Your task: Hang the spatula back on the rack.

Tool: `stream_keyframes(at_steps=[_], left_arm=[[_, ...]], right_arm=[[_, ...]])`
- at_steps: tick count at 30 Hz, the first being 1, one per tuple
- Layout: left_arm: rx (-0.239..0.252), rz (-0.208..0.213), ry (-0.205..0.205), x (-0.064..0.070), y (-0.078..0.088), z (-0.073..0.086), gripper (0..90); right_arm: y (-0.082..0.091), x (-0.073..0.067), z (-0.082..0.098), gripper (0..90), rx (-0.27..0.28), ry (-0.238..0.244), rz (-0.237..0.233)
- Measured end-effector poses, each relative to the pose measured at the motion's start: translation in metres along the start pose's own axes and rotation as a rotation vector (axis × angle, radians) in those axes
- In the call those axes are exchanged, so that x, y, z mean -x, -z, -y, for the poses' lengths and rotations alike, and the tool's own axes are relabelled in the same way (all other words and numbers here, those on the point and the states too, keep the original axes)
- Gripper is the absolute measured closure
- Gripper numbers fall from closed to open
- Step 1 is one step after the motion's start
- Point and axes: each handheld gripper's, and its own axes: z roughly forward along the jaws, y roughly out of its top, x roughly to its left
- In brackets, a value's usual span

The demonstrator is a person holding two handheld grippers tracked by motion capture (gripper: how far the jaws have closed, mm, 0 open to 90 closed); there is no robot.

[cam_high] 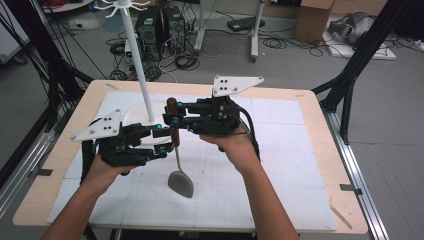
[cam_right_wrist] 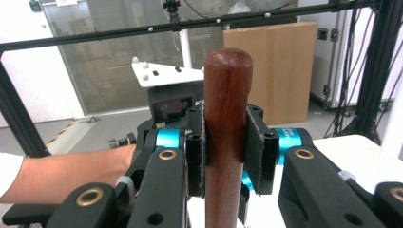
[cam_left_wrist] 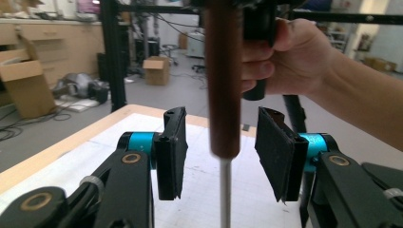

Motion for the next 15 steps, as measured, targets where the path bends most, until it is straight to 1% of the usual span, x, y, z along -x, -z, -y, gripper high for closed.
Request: stream_keyframes(at_steps=[2, 4, 6, 8, 9, 10, 11, 12, 13, 15], left_arm=[[-0.011, 0.017, -0.005, 0.0, -0.004, -0.002, 54.4], [-0.013, 0.021, 0.002, -0.001, -0.008, -0.002, 56.7], [-0.025, 0.024, 0.007, -0.003, -0.011, 0.0, 60.0], [-0.027, 0.028, 0.008, -0.004, -0.012, 0.0, 63.5], [-0.024, 0.031, 0.005, -0.003, -0.013, 0.001, 66.5], [-0.02, 0.037, -0.007, -0.003, -0.014, 0.001, 69.5], [-0.02, 0.037, -0.007, -0.003, -0.014, 0.001, 70.7], [-0.03, 0.036, -0.015, -0.004, -0.014, 0.001, 71.3], [-0.03, 0.036, -0.015, -0.004, -0.014, 0.001, 71.6], [-0.03, 0.038, -0.003, -0.004, -0.014, 0.001, 71.9]], right_arm=[[-0.001, 0.0, 0.0, 72.7, -0.004, 0.003, -0.004], [-0.003, 0.0, 0.001, 72.7, -0.012, -0.001, -0.012], [-0.004, 0.0, 0.001, 72.7, -0.013, -0.005, -0.017], [-0.004, 0.0, 0.001, 72.7, -0.011, -0.008, -0.02], [-0.004, 0.001, 0.001, 72.7, -0.011, -0.008, -0.021], [-0.004, 0.001, 0.001, 72.7, -0.01, -0.009, -0.023], [-0.004, 0.001, 0.001, 72.7, -0.01, -0.009, -0.023], [-0.004, 0.001, 0.002, 72.7, -0.009, -0.006, -0.021], [-0.004, 0.001, 0.002, 72.7, -0.009, -0.006, -0.021], [-0.004, 0.001, 0.002, 72.7, -0.015, -0.008, -0.017]])
